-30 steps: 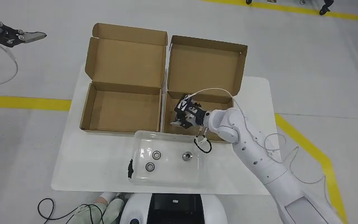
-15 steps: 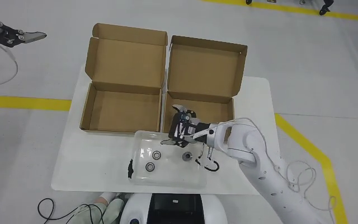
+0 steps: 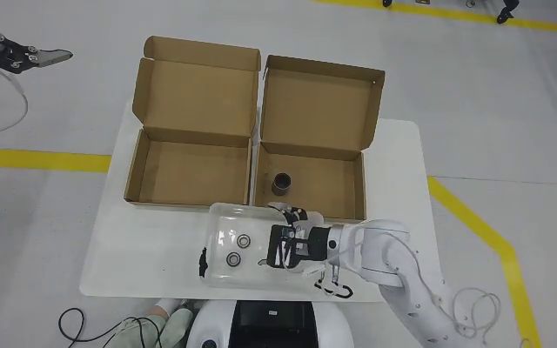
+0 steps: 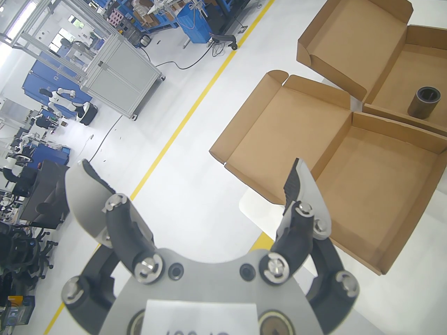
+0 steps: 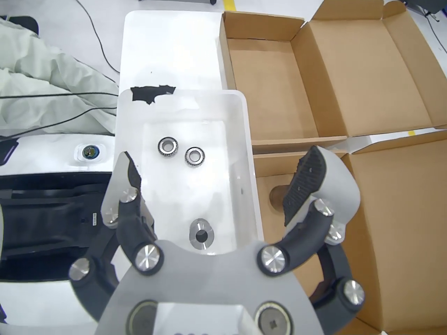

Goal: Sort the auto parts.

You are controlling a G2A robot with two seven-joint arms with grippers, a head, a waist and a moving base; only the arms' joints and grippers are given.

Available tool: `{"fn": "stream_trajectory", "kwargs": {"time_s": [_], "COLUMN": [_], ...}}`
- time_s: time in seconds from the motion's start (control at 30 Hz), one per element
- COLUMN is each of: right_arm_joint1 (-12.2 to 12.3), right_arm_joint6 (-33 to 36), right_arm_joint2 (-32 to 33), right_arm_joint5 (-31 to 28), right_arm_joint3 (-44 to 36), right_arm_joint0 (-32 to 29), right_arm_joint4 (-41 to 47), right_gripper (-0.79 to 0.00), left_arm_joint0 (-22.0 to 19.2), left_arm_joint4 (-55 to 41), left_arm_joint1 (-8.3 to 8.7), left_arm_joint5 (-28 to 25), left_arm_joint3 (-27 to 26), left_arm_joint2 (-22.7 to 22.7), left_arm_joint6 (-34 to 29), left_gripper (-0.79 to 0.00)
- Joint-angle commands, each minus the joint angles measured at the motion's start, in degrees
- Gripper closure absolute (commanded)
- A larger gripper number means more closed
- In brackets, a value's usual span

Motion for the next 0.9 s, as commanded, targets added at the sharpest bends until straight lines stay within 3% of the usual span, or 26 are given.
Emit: {"fn": "stream_trajectory", "kwargs": {"time_s": [0.0,0.23,0.33,0.43,0.87], "right_arm_joint1": [0.2,0.7,0.7,0.8,0.8], "right_arm_joint6": [-0.5,1.0,3.4,5.3,13.5], "right_arm_joint2": [-0.1,-0.6,-1.2,-1.7,-4.5], "right_arm_joint5": [-1.0,0.4,1.3,2.0,6.8], "right_arm_joint3": [0.5,2.9,3.7,4.0,7.2], "right_arm_joint0": [-0.6,-1.5,-1.6,-1.5,-0.8], "right_arm_joint4": [-1.3,-2.5,-2.3,-1.7,-0.6], "right_gripper": [-0.785,-0.785,-0.714,-0.699,-0.723], "left_arm_joint0": [0.0,0.0,0.0,0.0,0.0], "left_arm_joint4": [0.0,0.0,0.0,0.0,0.0], "left_arm_joint1": [0.00,0.00,0.00,0.00,0.00], "left_arm_joint5": [0.0,0.0,0.0,0.0,0.0], "left_arm_joint3": [0.0,0.0,0.0,0.0,0.0], "left_arm_joint2": [0.0,0.0,0.0,0.0,0.0], "left_arm_joint6": [0.0,0.0,0.0,0.0,0.0], "left_gripper": [-0.785,-0.785,-0.785,-0.785,-0.785]}}
